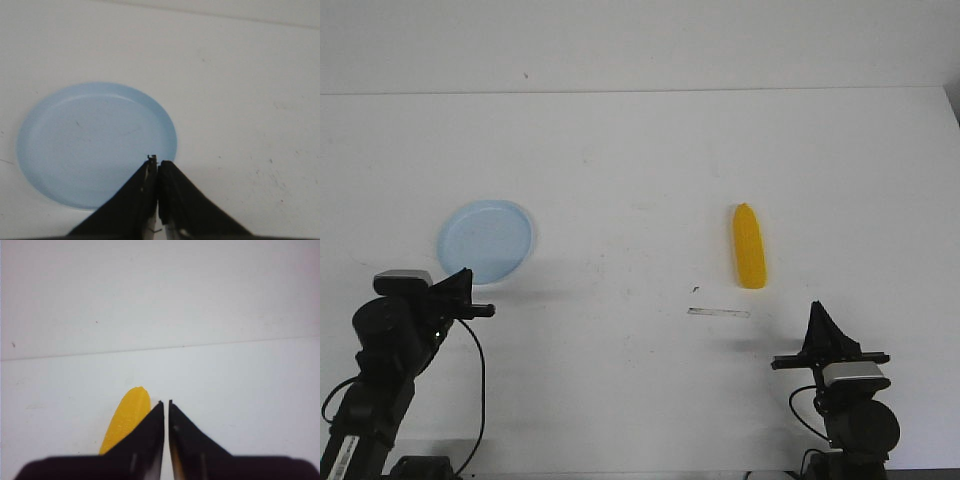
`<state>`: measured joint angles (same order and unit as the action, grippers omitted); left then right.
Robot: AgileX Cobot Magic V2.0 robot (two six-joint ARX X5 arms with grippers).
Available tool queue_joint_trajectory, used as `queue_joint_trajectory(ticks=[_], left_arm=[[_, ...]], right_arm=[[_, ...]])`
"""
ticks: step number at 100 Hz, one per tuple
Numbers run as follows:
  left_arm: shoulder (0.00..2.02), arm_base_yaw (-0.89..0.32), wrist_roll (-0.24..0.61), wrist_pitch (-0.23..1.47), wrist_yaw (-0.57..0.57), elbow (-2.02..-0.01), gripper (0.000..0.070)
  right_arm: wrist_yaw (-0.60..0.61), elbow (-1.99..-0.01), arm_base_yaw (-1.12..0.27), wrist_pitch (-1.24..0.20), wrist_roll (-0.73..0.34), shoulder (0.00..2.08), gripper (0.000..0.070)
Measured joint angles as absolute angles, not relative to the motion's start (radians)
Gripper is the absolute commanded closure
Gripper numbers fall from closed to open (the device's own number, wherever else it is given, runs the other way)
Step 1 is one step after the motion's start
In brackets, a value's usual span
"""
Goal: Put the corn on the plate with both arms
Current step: 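Lower the left gripper onto the plate's rim nearest the robot and grip it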
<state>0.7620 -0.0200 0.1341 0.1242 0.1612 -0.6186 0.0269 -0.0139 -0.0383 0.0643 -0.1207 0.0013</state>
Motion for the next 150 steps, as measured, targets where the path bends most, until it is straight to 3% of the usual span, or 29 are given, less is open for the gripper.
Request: queue_joint_trajectory(ticks=[31, 65, 95, 99, 113, 118, 132, 150], left_arm=[[1.052, 0.007, 0.144, 0.297, 0.164, -0.9, 0.0699], [1.349, 0.19, 0.146, 0.559, 0.165, -1.15, 0.0699], [1.582, 0.327, 0.149, 0.755, 0.28, -1.334, 0.0694], [1.61, 0.334, 0.149, 0.773, 0.28, -1.353, 0.0674], [1.689, 0.348, 0.149, 0.81, 0.284, -1.403, 0.0479], [1.708, 0.35, 0.149, 0.807, 0.286, -1.408, 0.0443], [1.752, 0.349, 0.149, 0.809, 0.3, -1.407, 0.0365], [1.787, 0.349, 0.149, 0.799, 0.329, -1.408, 0.0366]], right_arm=[[0.027, -0.014, -0.038, 0.064, -0.121, 0.001, 0.0685], [0.027, -0.014, -0.038, 0.064, -0.121, 0.001, 0.0685], [0.027, -0.014, -0.038, 0.064, -0.121, 0.001, 0.0685], [0.027, -0.014, -0.038, 0.064, -0.12, 0.001, 0.0685], [0.027, -0.014, -0.038, 0.064, -0.12, 0.001, 0.0685], [0.027, -0.014, -0.038, 0.064, -0.121, 0.001, 0.0685], [0.027, -0.014, -0.038, 0.064, -0.12, 0.001, 0.0685], [0.027, -0.014, -0.038, 0.064, -0.121, 0.001, 0.0685]])
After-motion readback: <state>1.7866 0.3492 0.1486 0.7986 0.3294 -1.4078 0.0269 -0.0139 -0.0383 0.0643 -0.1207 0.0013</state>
